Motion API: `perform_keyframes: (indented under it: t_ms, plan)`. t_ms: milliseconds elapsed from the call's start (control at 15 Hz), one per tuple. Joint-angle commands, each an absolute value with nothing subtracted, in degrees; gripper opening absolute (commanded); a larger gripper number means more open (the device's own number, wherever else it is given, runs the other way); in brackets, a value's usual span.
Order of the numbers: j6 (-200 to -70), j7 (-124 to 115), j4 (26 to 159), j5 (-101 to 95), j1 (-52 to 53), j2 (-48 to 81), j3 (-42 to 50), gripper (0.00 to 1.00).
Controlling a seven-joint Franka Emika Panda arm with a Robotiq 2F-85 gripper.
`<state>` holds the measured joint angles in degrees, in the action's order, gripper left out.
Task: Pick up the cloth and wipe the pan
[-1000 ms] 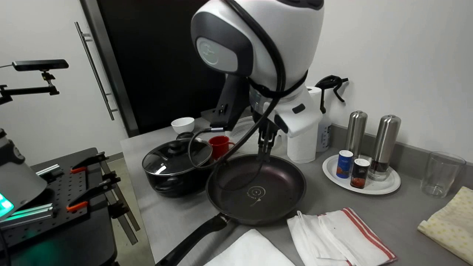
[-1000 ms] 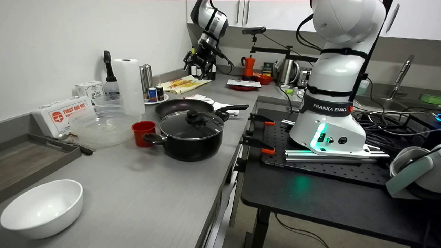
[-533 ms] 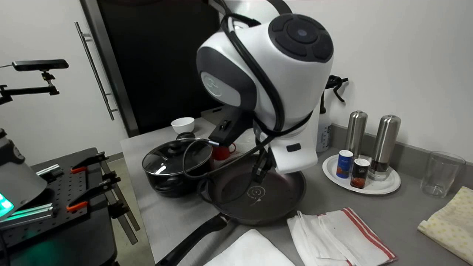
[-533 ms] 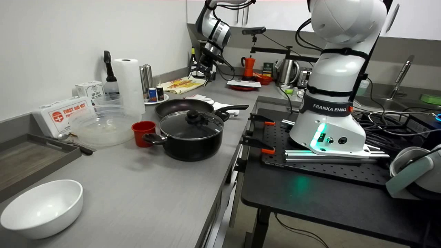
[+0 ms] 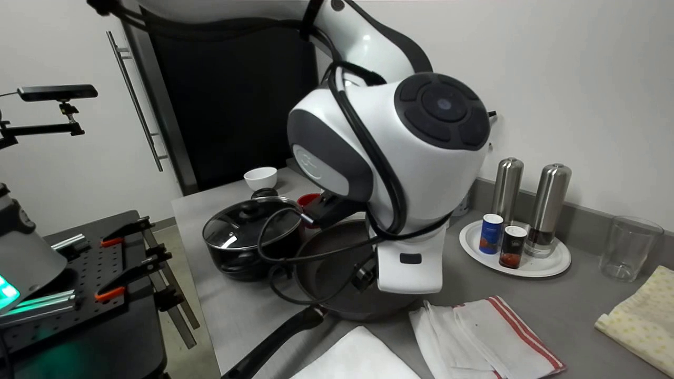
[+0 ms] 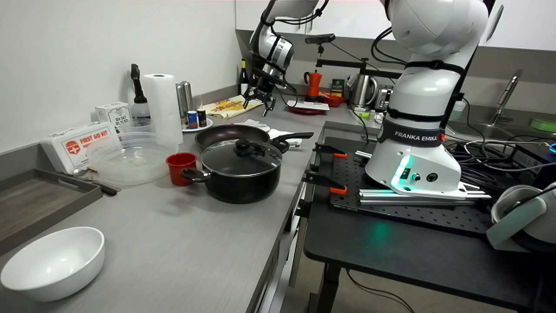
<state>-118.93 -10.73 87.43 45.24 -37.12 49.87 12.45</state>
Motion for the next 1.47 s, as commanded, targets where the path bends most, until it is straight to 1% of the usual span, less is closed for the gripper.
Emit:
perform_keyframes:
  t_ms: [0, 400, 733, 1067, 1400]
  plan:
    - [-117.6, -16.88, 83.76, 45.16, -37.81, 52.88, 13.56, 1.0]
    - [-117.1, -26.2, 80.85, 41.29, -37.0, 56.2, 16.2, 1.0]
    - [-114.28, -31.33, 77.98, 35.88, -36.5, 59.63, 16.22, 1.0]
    - [-112.57, -33.53, 77.61, 33.66, -36.63, 62.31, 15.65, 1.0]
    - [-113.72, -33.23, 79.15, 34.87, -38.29, 62.95, 15.6, 1.0]
